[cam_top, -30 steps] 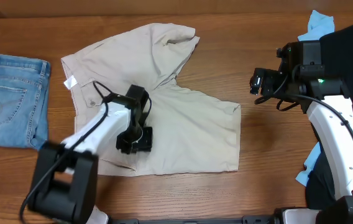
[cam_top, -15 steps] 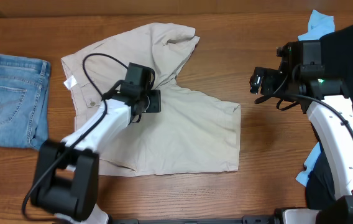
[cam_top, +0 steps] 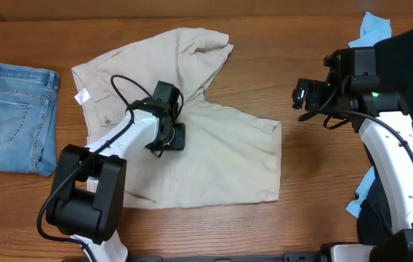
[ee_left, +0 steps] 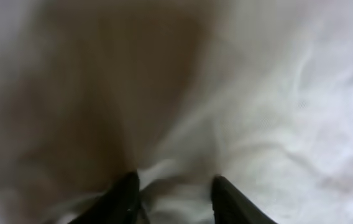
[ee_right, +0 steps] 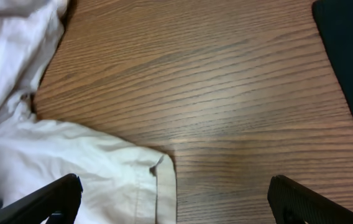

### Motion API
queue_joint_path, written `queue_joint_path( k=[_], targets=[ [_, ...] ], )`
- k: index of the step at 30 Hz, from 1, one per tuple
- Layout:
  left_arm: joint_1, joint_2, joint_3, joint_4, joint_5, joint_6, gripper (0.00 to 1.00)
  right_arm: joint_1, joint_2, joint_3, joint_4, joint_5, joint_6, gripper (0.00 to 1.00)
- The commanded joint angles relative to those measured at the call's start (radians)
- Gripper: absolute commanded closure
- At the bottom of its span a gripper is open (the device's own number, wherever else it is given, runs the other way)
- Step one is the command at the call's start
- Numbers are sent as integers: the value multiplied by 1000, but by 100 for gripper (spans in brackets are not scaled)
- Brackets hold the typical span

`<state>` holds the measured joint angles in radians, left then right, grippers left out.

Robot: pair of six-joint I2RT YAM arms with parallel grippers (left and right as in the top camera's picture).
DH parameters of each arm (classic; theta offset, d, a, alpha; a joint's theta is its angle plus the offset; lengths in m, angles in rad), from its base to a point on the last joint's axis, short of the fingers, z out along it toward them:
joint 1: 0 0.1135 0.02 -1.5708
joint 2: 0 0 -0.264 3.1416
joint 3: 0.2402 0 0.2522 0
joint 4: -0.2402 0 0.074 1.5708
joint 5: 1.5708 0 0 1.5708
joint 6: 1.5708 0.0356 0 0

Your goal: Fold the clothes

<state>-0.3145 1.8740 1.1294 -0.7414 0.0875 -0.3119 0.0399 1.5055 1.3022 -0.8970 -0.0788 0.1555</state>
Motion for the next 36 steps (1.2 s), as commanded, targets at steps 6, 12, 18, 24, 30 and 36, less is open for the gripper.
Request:
queue_joint_path(
  k=[6, 12, 18, 24, 30, 36],
  targets=[
    [-39, 28, -61, -189, 20, -13, 64, -3, -3, 8, 11, -6, -10, 0],
    [-41, -9, -10, -185, -63, -14, 62, -1, 7, 8, 62, -202, -117, 0],
    [-38, -145, 119, -172, -153, -14, 55, 31, 98, 8, 216, -346, -135, 0],
    [-22, -194, 144, -12, -254, -15, 36, 107, 217, 8, 477, -346, -138, 2],
    [32, -127, 144, 108, -252, -55, 36, 163, 358, 8, 704, -341, -138, 1],
    [71, -8, 144, 190, -252, -70, 34, 167, 502, 8, 886, -342, -137, 2]
  ],
)
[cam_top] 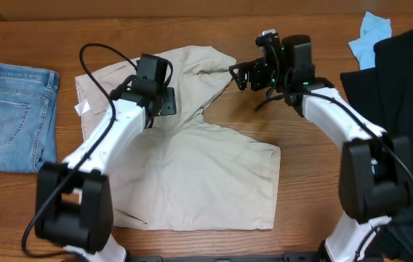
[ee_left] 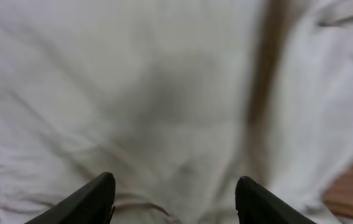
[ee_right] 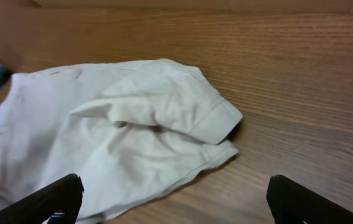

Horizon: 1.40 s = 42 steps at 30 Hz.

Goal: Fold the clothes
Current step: 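Grasp the upper right leg of the shorts with the right gripper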

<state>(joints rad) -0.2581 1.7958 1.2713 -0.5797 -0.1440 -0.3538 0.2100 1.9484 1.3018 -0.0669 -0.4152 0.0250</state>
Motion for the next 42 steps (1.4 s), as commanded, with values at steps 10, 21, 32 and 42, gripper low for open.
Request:
queue_joint_path(
  k=[10, 21, 32, 42],
  targets=[
    [17, 228, 2, 105, -3, -28, 34, -2, 190, 9, 297, -58, -6, 1],
    [16, 248, 2, 99, 40, -28, 34, -3, 315, 145, 216, -130, 111, 16],
    [16, 248, 2, 90, 40, -28, 33, -2, 374, 299, 84, -150, 105, 27],
    [16, 248, 2, 90, 40, -28, 33, 11, 400, 299, 51, -179, 102, 28]
  ],
)
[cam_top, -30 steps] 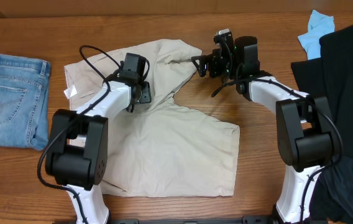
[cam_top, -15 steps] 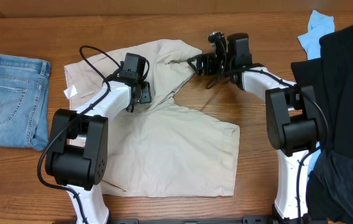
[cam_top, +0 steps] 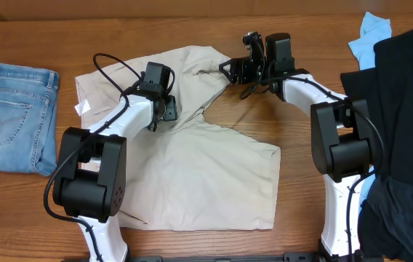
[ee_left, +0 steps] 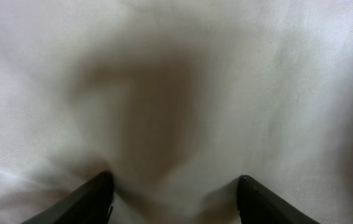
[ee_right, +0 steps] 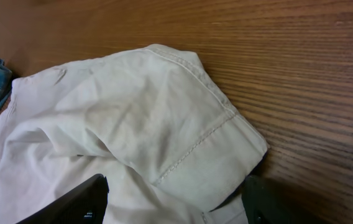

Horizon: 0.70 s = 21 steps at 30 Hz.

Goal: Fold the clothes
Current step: 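Grasp the upper right leg of the shorts with the right gripper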

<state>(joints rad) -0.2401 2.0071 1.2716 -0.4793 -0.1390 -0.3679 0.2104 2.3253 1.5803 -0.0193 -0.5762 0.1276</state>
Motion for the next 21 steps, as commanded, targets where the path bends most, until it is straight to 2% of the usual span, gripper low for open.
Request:
queue_joint_path(
  k=[1, 4, 8, 9, 11, 13, 17, 21],
  targets=[
    [-2, 37, 2, -11, 35, -14, 33, 14, 29, 20, 4, -17, -2, 28],
    [-1, 37, 2, -14, 35, -14, 33, 21, 41, 20, 28, -16, -4, 34],
    [-2, 37, 2, -14, 35, -14, 32, 20, 40, 23, 83, -17, -3, 51],
    [-2, 37, 2, -14, 35, -14, 33, 20, 40, 28, 94, -17, -2, 58],
    [-2, 37, 2, -18, 35, -14, 33, 9, 39, 46, 98, -17, 5, 81],
    [-2, 37, 1, -23, 35, -14, 33, -8, 33, 76, 96, -16, 14, 89],
    [-2, 37, 1, -35, 35, -14, 33, -62, 22, 186, 57, 26, 68, 92],
    [-1, 37, 1, -45, 35, -14, 33, -112, 22, 326, -24, 40, 69, 91]
  ],
)
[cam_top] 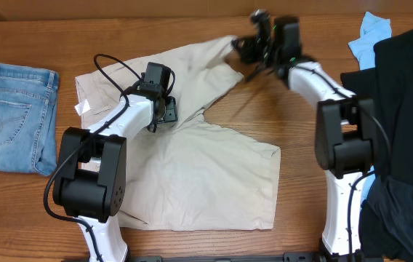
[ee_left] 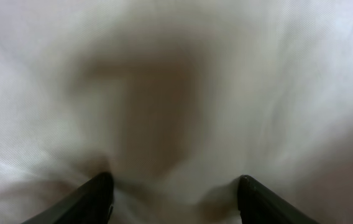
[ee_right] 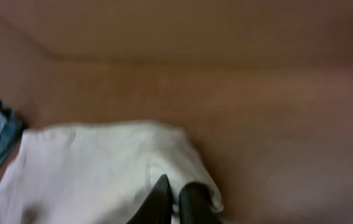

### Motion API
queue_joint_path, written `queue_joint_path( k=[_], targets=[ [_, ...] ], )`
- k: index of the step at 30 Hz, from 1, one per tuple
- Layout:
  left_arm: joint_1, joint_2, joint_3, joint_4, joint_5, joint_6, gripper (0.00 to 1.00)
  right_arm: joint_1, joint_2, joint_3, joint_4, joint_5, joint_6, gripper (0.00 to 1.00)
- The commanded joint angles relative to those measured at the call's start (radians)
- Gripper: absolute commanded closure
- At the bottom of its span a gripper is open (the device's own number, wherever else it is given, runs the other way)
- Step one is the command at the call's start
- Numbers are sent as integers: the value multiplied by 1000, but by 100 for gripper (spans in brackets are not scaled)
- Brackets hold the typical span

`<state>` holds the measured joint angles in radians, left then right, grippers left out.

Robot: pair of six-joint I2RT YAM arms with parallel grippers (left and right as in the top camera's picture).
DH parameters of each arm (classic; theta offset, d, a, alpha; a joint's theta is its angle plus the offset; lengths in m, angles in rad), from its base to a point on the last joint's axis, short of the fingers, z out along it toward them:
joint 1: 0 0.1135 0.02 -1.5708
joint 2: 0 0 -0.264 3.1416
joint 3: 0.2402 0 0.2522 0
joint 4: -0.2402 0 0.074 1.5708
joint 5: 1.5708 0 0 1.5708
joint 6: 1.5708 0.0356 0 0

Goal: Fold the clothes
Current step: 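Grasp the upper right leg of the shorts with the right gripper, then pull the shorts leg rightward with the right gripper to flatten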

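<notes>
Beige shorts (cam_top: 192, 167) lie spread across the middle of the table. My right gripper (cam_top: 241, 44) (ee_right: 176, 196) is shut on the hem of the upper leg (ee_right: 133, 162), lifted off the wood at the back. My left gripper (cam_top: 164, 109) (ee_left: 173, 202) stands open, its fingers (ee_left: 96, 196) pressed down on the beige cloth near the crotch of the shorts. The left wrist view shows only blurred cloth between the two fingers.
Folded blue jeans (cam_top: 14, 116) lie at the left edge. A black garment (cam_top: 403, 94) and a light blue cloth (cam_top: 372, 30) are piled at the right. Bare wooden table (cam_top: 301, 109) lies between the shorts and the pile.
My right gripper was open beside the upper leg's hem; now it is shut on the hem and holds it higher and farther back. The left gripper stays pressed on the cloth.
My left gripper sat low on the shorts' middle and the right hung open by the black pile. Then the left was up near the waist and the right by the upper leg. The right stood open at the hem, and now grips it raised.
</notes>
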<state>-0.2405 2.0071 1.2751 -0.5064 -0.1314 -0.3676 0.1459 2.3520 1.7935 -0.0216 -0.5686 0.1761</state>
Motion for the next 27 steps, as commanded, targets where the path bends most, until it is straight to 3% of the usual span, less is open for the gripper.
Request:
queue_joint_path(
  k=[1, 2, 3, 4, 5, 11, 16, 21, 27],
  targets=[
    [-1, 37, -3, -18, 27, -14, 33, -55, -5, 140, -41, 37, 20, 83],
    [-1, 37, -3, -18, 27, -14, 33, -63, -5, 168, -65, 36, 20, 68],
    [-1, 37, -3, -18, 27, -14, 33, -65, -5, 184, -84, 37, 19, 43],
    [-1, 37, -3, -18, 27, -14, 33, -69, -5, 201, -115, 36, 18, 30],
    [-1, 37, -3, -18, 27, -14, 33, -71, -5, 208, -142, 36, 14, 24],
    [-1, 37, -3, -23, 27, -14, 34, -84, -5, 209, -509, 60, -64, 9],
    [-1, 37, -3, -25, 27, -14, 34, -77, -3, 206, -770, 116, -108, 6],
    [-1, 37, -3, -22, 27, -14, 34, -37, -2, 153, -813, 116, -125, 6],
    [-1, 37, -3, -24, 27, -14, 33, 24, 1, 60, -737, 192, -107, 7]
  ],
)
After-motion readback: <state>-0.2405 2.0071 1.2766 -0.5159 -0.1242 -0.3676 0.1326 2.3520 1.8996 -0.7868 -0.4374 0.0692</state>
